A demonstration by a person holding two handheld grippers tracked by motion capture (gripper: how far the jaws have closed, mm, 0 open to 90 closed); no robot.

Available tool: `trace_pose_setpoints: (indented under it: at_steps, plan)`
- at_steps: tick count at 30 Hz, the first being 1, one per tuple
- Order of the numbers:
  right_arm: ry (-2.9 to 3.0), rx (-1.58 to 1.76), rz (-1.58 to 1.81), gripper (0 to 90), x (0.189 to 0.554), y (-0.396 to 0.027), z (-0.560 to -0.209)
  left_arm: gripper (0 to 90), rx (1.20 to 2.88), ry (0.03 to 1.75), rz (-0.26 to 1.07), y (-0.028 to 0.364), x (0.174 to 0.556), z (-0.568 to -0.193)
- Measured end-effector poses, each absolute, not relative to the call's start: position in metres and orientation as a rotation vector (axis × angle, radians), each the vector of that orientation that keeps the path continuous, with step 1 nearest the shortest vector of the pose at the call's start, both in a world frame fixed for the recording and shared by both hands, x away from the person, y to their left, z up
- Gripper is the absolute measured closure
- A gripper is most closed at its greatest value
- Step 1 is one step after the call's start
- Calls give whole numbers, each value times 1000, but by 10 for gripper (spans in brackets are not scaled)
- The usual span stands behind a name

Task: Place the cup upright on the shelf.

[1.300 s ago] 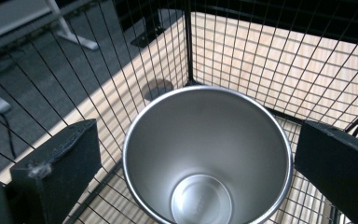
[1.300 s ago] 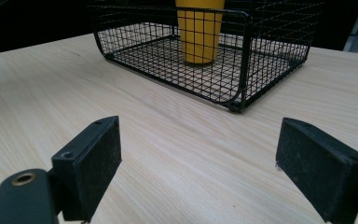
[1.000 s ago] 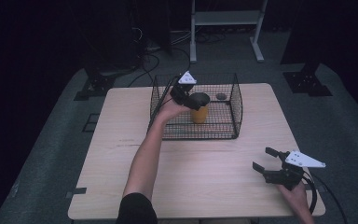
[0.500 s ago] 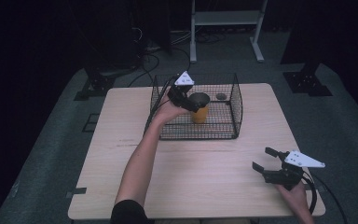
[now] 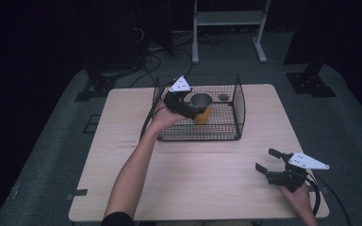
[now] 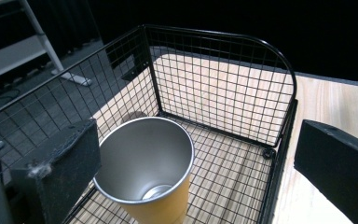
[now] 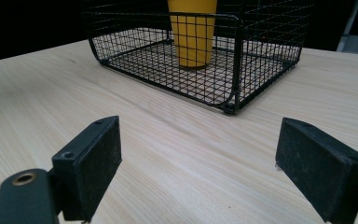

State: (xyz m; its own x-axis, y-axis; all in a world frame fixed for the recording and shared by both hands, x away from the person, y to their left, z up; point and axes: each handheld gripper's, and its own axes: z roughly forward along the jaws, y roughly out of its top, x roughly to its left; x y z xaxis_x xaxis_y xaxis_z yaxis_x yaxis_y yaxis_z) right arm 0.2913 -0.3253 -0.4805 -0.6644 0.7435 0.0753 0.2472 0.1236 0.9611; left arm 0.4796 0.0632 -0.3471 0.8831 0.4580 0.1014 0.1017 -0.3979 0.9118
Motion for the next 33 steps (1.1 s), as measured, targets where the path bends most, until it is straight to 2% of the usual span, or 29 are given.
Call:
trace_pose_setpoints:
  at_steps: [33]
  plan:
    - [1967,980,1574,132,291,-327,-481,0,1901,376,369,82,427,-358]
